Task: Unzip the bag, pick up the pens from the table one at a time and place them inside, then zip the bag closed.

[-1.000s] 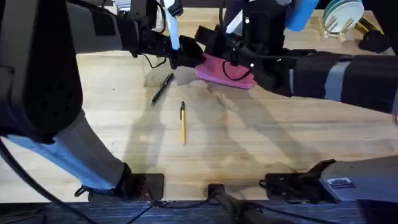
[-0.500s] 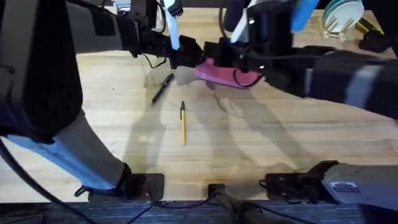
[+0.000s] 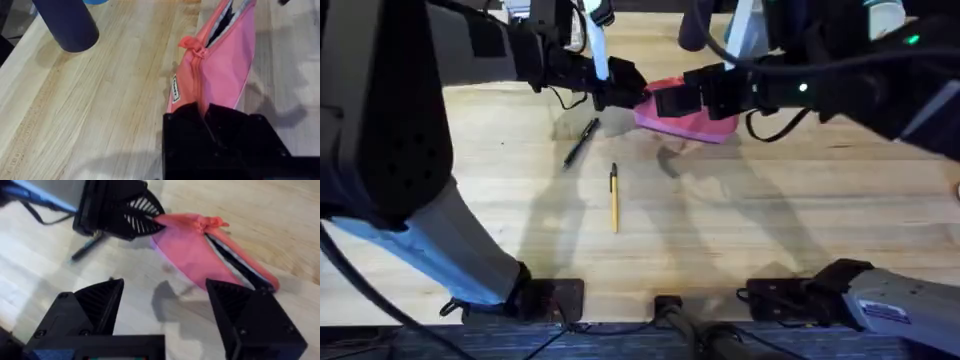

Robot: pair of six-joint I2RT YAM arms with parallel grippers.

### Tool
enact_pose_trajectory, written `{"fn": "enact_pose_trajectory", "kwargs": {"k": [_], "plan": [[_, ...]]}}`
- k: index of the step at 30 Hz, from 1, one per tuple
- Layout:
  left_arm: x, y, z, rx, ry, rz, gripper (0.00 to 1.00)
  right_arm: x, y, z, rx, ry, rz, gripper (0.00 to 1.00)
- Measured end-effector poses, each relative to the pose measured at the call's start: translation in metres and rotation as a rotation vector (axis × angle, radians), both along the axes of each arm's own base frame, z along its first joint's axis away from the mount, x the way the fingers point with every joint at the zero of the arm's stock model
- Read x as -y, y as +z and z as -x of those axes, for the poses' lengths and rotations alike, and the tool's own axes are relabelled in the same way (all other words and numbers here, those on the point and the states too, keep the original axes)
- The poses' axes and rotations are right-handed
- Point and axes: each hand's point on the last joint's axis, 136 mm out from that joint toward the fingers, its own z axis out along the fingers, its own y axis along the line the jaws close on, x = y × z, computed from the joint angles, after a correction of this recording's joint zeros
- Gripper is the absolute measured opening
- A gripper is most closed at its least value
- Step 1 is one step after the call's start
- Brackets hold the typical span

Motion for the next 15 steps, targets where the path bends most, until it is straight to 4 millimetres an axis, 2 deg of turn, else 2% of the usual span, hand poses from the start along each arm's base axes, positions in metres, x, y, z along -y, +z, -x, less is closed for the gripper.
{"fn": "enact_pose_trajectory", "kwargs": {"k": [9, 10, 13, 14, 15], "plan": [[0.000, 0.000, 0.000, 0.001, 0.000, 0.000, 0.056, 0.011, 0.019, 0.004, -0.020, 0.019, 0.051, 0.997], [0.000, 0.000, 0.000, 0.002, -0.002, 0.001, 0.163, 0.013, 0.020, 0.003, -0.021, 0.013, 0.052, 0.997], [0.002, 0.001, 0.001, 0.000, -0.008, 0.008, 0.600, 0.018, 0.022, 0.000, -0.017, 0.001, 0.053, 0.997], [0.003, 0.001, 0.002, -0.001, -0.012, 0.010, 0.796, 0.019, 0.022, 0.000, -0.018, -0.002, 0.053, 0.997], [0.003, 0.001, 0.002, -0.002, -0.012, 0.010, 0.916, 0.019, 0.022, -0.001, -0.018, -0.003, 0.054, 0.997]]}}
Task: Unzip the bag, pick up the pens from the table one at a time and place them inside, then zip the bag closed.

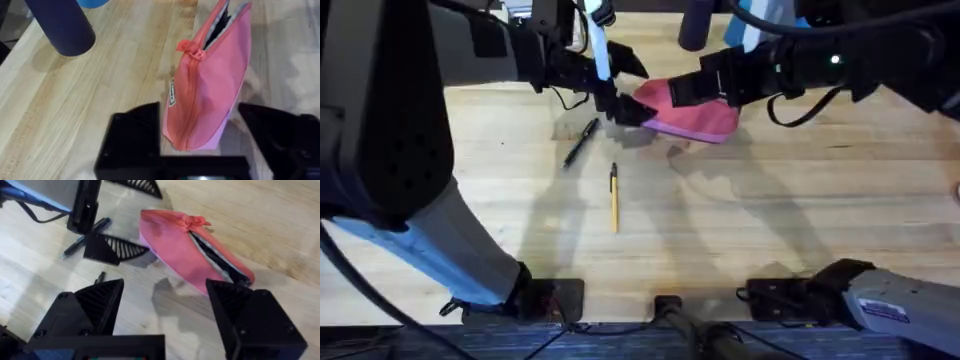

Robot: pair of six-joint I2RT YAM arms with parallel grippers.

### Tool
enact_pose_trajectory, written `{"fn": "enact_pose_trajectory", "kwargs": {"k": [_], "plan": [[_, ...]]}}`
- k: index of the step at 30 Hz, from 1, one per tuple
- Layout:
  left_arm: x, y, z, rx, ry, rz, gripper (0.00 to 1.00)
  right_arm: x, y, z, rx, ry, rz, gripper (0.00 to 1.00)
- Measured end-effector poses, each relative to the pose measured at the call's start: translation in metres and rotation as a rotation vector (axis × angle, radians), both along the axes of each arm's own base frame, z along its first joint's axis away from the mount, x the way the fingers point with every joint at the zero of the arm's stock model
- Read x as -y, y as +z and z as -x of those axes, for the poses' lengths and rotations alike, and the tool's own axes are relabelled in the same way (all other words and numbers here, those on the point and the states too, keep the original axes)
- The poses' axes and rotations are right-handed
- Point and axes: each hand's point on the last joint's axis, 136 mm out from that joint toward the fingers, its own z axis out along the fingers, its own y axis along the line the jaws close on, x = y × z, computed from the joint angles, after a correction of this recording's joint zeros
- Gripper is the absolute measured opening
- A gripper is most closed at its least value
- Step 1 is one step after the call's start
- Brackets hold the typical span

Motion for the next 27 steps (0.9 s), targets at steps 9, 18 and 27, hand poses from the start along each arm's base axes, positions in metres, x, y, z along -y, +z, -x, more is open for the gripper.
{"fn": "enact_pose_trajectory", "kwargs": {"k": [9, 18, 27], "plan": [[0.001, 0.001, 0.001, -0.002, -0.005, 0.008, 0.993, 0.001, 0.000, 0.002, 0.010, 0.039, 0.032, 0.997], [0.002, 0.032, 0.003, 0.027, 0.006, 0.037, 0.993, 0.009, 0.020, -0.001, 0.035, 0.059, 0.060, 0.996], [-0.019, 0.111, 0.007, -0.051, 0.173, 0.145, 0.993, 0.030, 0.039, -0.003, -0.002, 0.075, 0.134, 0.996]]}}
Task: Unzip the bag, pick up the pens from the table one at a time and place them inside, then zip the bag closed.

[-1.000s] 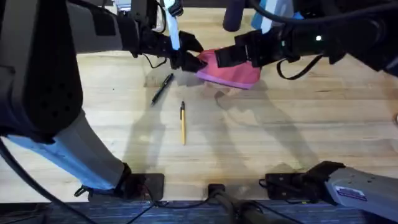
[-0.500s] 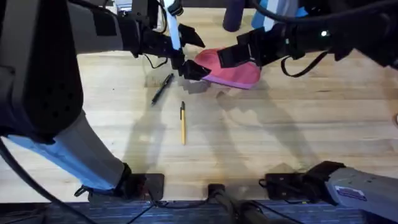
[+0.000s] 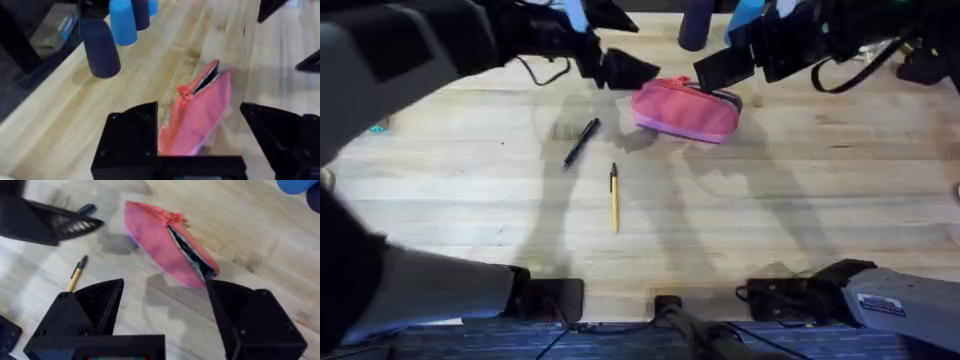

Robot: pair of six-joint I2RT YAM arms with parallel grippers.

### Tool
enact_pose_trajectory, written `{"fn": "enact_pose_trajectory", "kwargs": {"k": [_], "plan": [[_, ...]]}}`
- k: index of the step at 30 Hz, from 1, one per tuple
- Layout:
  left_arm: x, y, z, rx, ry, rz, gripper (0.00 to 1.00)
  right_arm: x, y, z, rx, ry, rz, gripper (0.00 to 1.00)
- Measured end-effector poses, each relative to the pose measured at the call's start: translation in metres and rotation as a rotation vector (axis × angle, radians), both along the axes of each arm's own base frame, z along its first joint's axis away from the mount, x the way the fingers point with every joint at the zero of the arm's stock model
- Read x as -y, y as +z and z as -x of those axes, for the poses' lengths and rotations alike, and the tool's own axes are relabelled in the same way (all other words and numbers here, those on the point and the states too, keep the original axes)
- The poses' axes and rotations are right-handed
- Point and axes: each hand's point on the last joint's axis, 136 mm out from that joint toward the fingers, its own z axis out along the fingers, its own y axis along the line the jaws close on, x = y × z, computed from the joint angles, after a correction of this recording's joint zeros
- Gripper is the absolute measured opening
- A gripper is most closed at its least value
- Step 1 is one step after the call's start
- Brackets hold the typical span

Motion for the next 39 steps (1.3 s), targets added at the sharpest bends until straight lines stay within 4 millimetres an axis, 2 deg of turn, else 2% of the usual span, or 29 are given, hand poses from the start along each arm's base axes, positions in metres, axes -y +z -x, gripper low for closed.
{"fn": "enact_pose_trajectory", "kwargs": {"k": [4, 11, 17, 23, 26, 29, 32, 33, 39], "plan": [[-0.010, 0.019, 0.016, -0.086, 0.053, 0.022, 0.992, 0.000, 0.002, -0.003, -0.007, 0.029, 0.028, 0.995], [-0.016, 0.045, 0.043, -0.086, 0.116, -0.024, 0.993, -0.002, -0.007, -0.009, -0.023, 0.053, 0.051, 0.995], [-0.015, 0.035, 0.050, -0.131, 0.145, -0.078, 0.993, -0.003, -0.007, -0.010, -0.011, 0.083, 0.069, 0.996], [0.002, 0.027, 0.061, -0.141, 0.107, -0.121, 0.993, -0.003, -0.007, -0.010, 0.003, 0.117, 0.089, 0.996], [0.007, 0.024, 0.062, -0.131, 0.103, -0.147, 0.993, -0.003, -0.005, -0.014, 0.033, 0.147, 0.106, 0.866], [0.007, 0.022, 0.061, -0.124, 0.115, -0.167, 0.993, -0.003, 0.000, -0.022, 0.083, 0.166, 0.131, 0.531], [0.004, 0.020, 0.058, -0.120, 0.135, -0.184, 0.993, -0.001, 0.004, -0.029, 0.127, 0.180, 0.161, 0.123], [0.003, 0.019, 0.058, -0.117, 0.140, -0.189, 0.993, -0.001, 0.005, -0.030, 0.139, 0.187, 0.172, 0.052], [0.001, 0.017, 0.056, -0.112, 0.152, -0.203, 0.994, 0.003, 0.005, -0.034, 0.177, 0.263, 0.246, 0.031]]}}
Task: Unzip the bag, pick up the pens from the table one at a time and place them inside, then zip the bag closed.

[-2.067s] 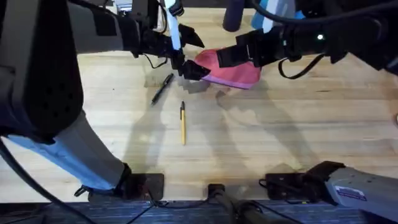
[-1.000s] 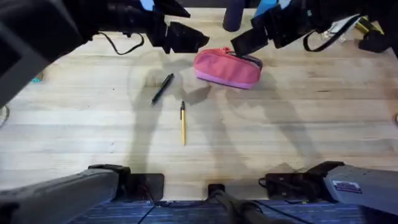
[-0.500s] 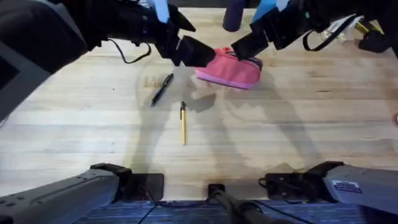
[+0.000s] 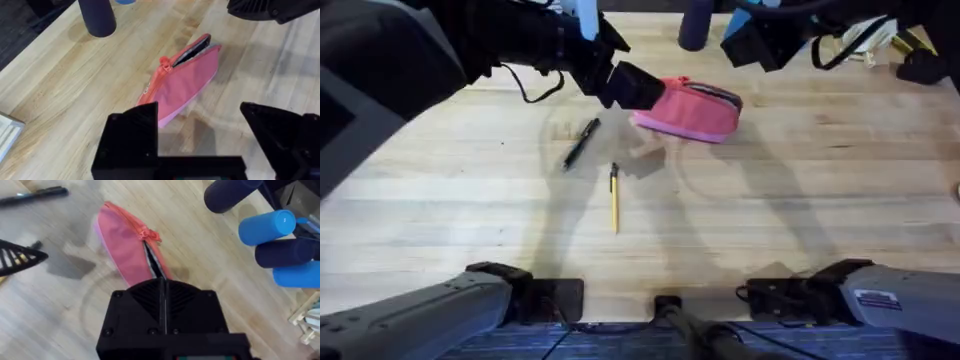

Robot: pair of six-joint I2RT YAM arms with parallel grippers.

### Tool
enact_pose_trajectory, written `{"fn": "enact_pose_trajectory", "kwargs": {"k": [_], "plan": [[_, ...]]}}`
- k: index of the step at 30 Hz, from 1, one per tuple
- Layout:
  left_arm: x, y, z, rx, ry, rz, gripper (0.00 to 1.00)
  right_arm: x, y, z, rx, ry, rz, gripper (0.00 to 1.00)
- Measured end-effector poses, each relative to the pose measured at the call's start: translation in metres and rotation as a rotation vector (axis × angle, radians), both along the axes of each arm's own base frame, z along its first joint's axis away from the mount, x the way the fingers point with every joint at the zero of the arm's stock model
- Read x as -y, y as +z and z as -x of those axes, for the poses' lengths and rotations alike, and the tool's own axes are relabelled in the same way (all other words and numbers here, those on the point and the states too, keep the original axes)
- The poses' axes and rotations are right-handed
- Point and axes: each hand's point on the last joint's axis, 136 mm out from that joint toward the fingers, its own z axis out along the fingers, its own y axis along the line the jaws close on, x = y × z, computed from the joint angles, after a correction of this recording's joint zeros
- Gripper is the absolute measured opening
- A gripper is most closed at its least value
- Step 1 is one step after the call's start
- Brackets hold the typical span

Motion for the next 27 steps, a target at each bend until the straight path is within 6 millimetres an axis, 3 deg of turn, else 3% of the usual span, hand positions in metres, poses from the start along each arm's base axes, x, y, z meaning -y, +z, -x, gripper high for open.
{"fn": "enact_pose_trajectory", "kwargs": {"k": [3, 10, 15, 27], "plan": [[0.000, 0.000, 0.000, 0.001, 0.000, 0.000, 0.994, 0.000, -0.009, -0.003, -0.017, 0.021, 0.026, 0.031], [0.000, 0.000, 0.000, 0.000, 0.000, -0.001, 0.993, -0.004, -0.059, -0.012, -0.133, 0.087, 0.116, 0.030], [0.000, 0.000, 0.000, 0.000, 0.000, 0.000, 0.993, -0.005, -0.084, -0.016, -0.190, 0.111, 0.149, 0.030], [0.000, 0.000, 0.000, 0.000, 0.000, -0.001, 0.993, -0.011, -0.118, -0.023, -0.257, 0.139, 0.163, 0.029]]}}
